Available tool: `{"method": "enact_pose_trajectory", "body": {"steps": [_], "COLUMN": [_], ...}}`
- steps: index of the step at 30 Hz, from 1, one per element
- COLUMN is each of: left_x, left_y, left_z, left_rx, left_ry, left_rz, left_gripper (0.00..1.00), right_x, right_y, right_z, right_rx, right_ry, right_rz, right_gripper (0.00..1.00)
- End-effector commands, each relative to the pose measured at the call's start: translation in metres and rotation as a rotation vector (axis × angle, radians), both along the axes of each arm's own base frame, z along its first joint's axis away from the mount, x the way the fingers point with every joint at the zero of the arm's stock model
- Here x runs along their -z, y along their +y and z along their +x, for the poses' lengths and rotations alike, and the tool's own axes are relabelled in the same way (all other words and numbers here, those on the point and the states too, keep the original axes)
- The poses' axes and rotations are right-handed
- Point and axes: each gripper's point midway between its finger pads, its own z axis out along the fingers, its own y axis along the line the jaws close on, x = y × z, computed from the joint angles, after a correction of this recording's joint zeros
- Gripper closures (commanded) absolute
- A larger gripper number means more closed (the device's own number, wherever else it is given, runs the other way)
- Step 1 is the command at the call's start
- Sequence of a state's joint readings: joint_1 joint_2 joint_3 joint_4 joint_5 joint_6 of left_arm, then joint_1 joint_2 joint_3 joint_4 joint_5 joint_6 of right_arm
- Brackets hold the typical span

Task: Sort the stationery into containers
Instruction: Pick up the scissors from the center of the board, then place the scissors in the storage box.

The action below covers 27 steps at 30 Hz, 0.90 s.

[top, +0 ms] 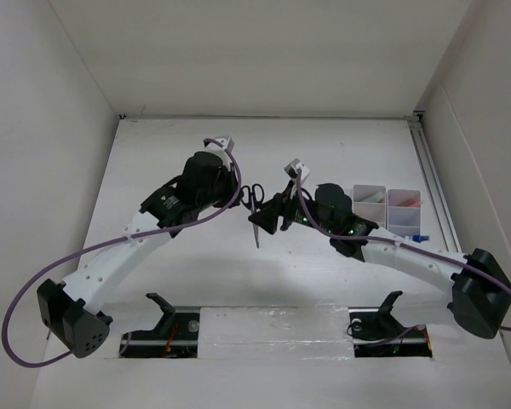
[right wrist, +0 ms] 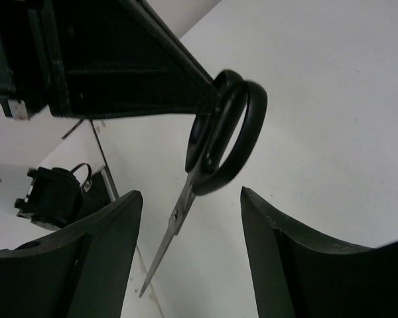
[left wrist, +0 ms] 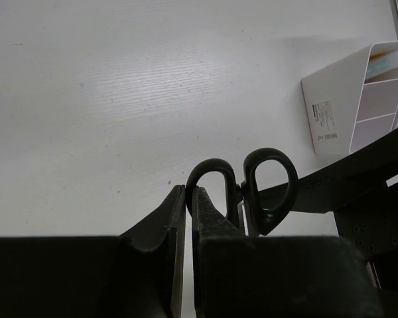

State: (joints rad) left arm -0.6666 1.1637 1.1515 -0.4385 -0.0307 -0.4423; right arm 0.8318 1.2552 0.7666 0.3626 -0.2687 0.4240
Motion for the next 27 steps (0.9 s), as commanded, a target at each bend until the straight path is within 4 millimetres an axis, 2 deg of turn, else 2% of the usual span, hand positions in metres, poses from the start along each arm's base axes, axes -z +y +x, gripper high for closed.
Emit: {"method": "enact_pose_trajectory", "body": {"steps": [1, 3, 5, 7, 8, 14, 15, 18, 19, 21, 22, 25, 26, 27], "left_x": [-0.019, -0.015, -0.021, -0.021, -0.021, -0.026, -0.031, -0.031, -0.031, -0.031, -0.031, -0.036, -0.036, -0.036], "left_y": [-0.003, -0.004, -0.005, -0.005, -0.005, -0.006, -0.006, -0.008, -0.008, -0.009, -0.009, -0.01, -0.009, -0.008], "left_z": [-0.003, -0.005, -0.007, -0.007, -0.007, -0.008, -0.008, -0.009, -0.009, -0.011, -0.011, -0.012, -0.011, -0.009], "left_rx": [0.033, 0.047, 0.058, 0.058, 0.058, 0.066, 0.066, 0.076, 0.076, 0.085, 0.086, 0.098, 0.089, 0.074], "left_ry": [-0.063, -0.056, -0.068, -0.069, -0.069, -0.08, -0.095, -0.092, -0.092, -0.088, -0.088, -0.105, -0.108, -0.107], "left_rz": [-0.044, -0.037, -0.054, -0.054, -0.054, -0.069, -0.08, -0.085, -0.085, -0.089, -0.089, -0.097, -0.093, -0.094], "left_gripper": [1.0, 1.0, 1.0, 1.0, 1.0, 1.0, 1.0, 1.0, 1.0, 1.0, 1.0, 1.0, 0.93, 0.71], "right_x": [-0.061, -0.063, -0.063, -0.06, -0.065, -0.052, -0.052, -0.047, -0.051, -0.051, -0.052, -0.052, -0.052, -0.052], "right_y": [0.01, 0.013, 0.014, 0.018, 0.019, 0.023, 0.023, 0.026, 0.027, 0.027, 0.024, 0.024, 0.02, 0.017], "right_z": [0.011, 0.013, 0.016, 0.02, 0.019, 0.027, 0.026, 0.03, 0.03, 0.03, 0.035, 0.035, 0.042, 0.042], "right_rx": [0.01, 0.01, 0.02, 0.021, 0.011, 0.022, 0.023, 0.027, 0.026, 0.026, 0.045, 0.045, 0.074, 0.086], "right_ry": [-0.089, -0.091, -0.09, -0.083, -0.09, -0.048, -0.037, -0.02, -0.026, -0.026, -0.019, -0.019, -0.021, -0.023], "right_rz": [0.153, 0.155, 0.154, 0.146, 0.154, 0.14, 0.146, 0.14, 0.147, 0.147, 0.151, 0.151, 0.151, 0.152], "right_gripper": [0.34, 0.34, 0.36, 0.41, 0.46, 0.55, 0.62, 0.68, 0.78, 0.89, 0.98, 1.0, 1.0, 1.0]}}
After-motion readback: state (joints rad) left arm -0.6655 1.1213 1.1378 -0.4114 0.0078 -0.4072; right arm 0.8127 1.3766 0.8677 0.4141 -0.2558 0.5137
